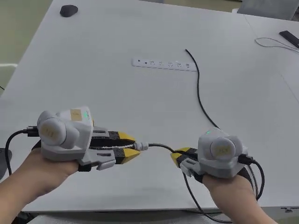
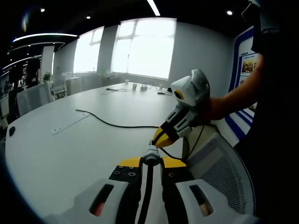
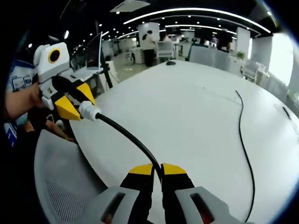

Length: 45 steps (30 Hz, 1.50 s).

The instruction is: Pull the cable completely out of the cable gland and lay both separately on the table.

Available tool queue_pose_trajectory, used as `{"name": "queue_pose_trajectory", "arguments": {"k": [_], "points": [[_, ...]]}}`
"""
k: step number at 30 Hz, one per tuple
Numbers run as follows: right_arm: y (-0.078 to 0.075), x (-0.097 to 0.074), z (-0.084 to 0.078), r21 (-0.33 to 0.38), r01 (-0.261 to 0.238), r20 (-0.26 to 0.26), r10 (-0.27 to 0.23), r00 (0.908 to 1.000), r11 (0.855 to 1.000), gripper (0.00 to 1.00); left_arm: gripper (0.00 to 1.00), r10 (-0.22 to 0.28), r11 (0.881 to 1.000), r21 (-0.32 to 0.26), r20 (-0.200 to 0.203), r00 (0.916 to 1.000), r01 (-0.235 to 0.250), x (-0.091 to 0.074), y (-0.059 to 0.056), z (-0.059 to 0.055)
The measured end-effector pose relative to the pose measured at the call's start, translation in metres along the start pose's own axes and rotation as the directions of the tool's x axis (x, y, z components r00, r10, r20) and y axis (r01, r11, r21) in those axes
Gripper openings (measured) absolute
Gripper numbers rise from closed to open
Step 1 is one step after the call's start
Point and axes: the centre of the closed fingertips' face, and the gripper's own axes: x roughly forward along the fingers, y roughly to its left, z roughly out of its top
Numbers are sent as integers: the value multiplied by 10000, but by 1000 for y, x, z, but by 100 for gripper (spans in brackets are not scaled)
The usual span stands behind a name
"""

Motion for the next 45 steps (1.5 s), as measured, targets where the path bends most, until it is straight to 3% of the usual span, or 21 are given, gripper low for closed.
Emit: {"name": "queue_pose_trajectory", "arguments": {"k": [6, 9, 13, 18, 19, 23, 32, 40, 45], "points": [[-14, 6, -17, 1652, 41, -172, -13, 9999, 9863, 0, 15, 4, 10000, 28, -38, 10000, -4, -1, 0, -1], [-20, 9, -27, 1929, 211, -418, -133, 9990, 9810, 0, 15, -4, 10000, 90, -83, 10000, 5, 0, 0, -2], [-26, 12, -40, 2921, 390, -662, -205, 9976, 9556, 0, 15, -39, 9998, 182, -126, 9999, 42, 1, -2, -3], [-29, 12, -50, 4315, 444, -718, -148, 9973, 9010, 1, 15, -88, 9998, 171, -62, 9999, 89, 1, -2, -2], [-27, 13, -50, 4743, 318, -640, -16, 9980, 8798, 1, 15, -90, 9998, 194, -69, 9999, 91, 1, -2, -2], [-29, 14, -51, 4554, 373, -650, -85, 9978, 8895, 1, 15, -107, 9997, 204, -46, 9999, 108, 2, -2, -1], [-26, 11, -48, 3472, 314, -498, -150, 9986, 9373, 2, 15, 43, 9995, 297, 136, 9999, -47, -2, 2, 2], [-22, 11, -46, 2952, 139, -555, 26, 9985, 9553, 5, 15, 171, 9994, 299, 150, 9997, -175, -4, 7, 2], [-16, 4, -32, 2220, -68, -305, 139, 9994, 9750, 13, 15, 242, 9994, 230, 131, 9996, -245, -4, 9, 3]]}}
